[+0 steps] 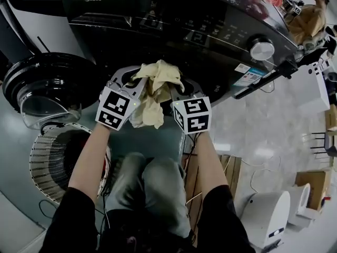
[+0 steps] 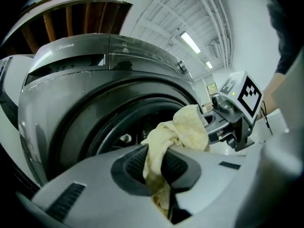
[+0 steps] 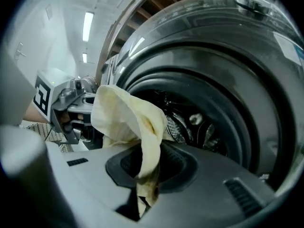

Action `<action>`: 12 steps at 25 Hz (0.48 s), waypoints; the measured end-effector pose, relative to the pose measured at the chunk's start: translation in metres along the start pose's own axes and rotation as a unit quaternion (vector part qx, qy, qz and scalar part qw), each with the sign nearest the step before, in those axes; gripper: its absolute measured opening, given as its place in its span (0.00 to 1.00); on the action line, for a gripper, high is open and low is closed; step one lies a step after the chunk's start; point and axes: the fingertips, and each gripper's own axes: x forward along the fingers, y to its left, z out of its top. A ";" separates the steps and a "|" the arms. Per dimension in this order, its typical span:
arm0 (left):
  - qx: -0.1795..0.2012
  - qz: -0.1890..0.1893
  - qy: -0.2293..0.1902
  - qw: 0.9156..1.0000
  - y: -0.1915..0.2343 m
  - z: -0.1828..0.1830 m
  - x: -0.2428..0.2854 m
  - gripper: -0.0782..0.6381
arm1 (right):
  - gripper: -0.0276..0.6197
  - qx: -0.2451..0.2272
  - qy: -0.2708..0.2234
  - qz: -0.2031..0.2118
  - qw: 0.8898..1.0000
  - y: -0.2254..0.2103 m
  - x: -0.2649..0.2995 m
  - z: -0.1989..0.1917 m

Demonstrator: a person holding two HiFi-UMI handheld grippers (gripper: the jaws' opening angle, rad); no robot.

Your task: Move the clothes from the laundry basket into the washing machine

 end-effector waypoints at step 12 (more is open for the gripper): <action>-0.033 0.030 -0.018 0.999 0.030 -0.036 0.077 0.16 | 0.12 0.049 -0.017 -0.064 0.997 -0.053 0.062 -0.024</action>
